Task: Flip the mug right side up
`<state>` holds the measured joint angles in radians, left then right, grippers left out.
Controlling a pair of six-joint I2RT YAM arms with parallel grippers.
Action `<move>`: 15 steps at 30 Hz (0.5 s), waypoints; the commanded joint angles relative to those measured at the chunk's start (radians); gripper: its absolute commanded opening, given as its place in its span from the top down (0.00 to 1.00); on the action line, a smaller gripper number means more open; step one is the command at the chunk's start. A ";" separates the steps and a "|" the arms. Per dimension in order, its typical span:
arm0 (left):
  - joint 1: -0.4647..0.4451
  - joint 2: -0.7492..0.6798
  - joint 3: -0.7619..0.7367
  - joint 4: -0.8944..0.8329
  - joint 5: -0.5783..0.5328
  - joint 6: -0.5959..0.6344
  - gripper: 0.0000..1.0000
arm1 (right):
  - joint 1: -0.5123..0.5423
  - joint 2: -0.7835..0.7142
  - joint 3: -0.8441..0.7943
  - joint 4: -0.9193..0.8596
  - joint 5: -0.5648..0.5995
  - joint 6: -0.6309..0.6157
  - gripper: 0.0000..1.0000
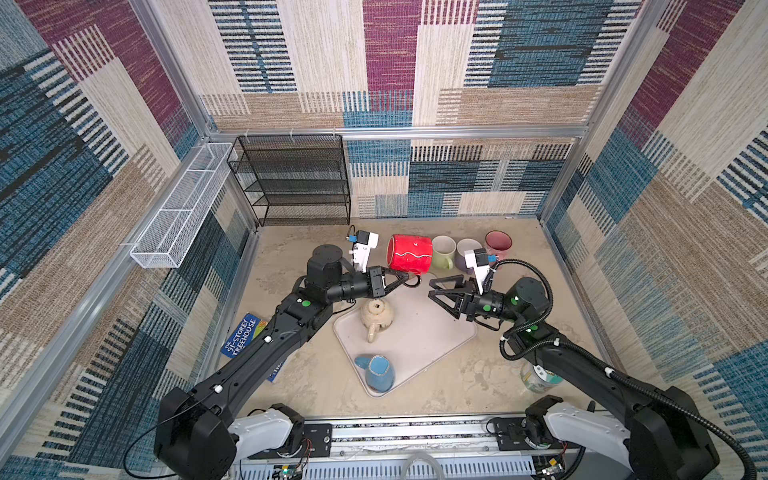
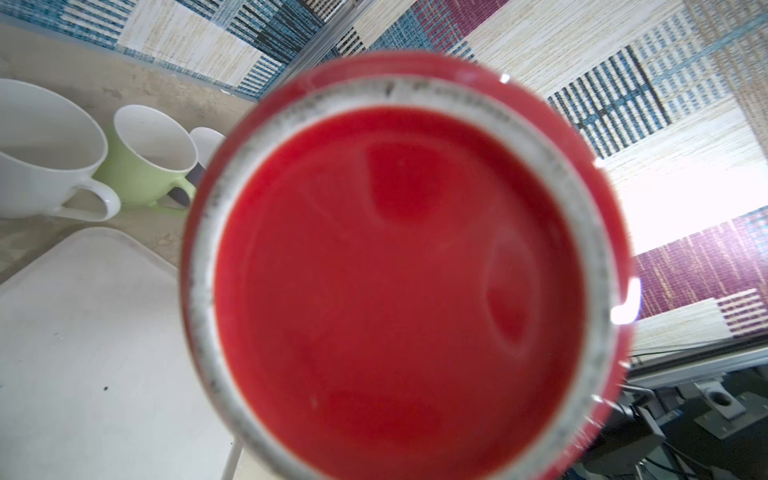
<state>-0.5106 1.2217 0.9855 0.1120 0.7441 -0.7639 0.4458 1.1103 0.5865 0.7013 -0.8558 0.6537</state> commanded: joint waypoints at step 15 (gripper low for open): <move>0.002 0.053 -0.003 0.316 0.103 -0.132 1.00 | 0.001 0.128 0.109 0.153 -0.028 0.072 0.55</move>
<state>-0.5087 1.2697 0.9779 0.2913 0.8173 -0.8696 0.4458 1.2278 0.6811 0.7883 -0.8639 0.6968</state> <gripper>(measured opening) 0.160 0.457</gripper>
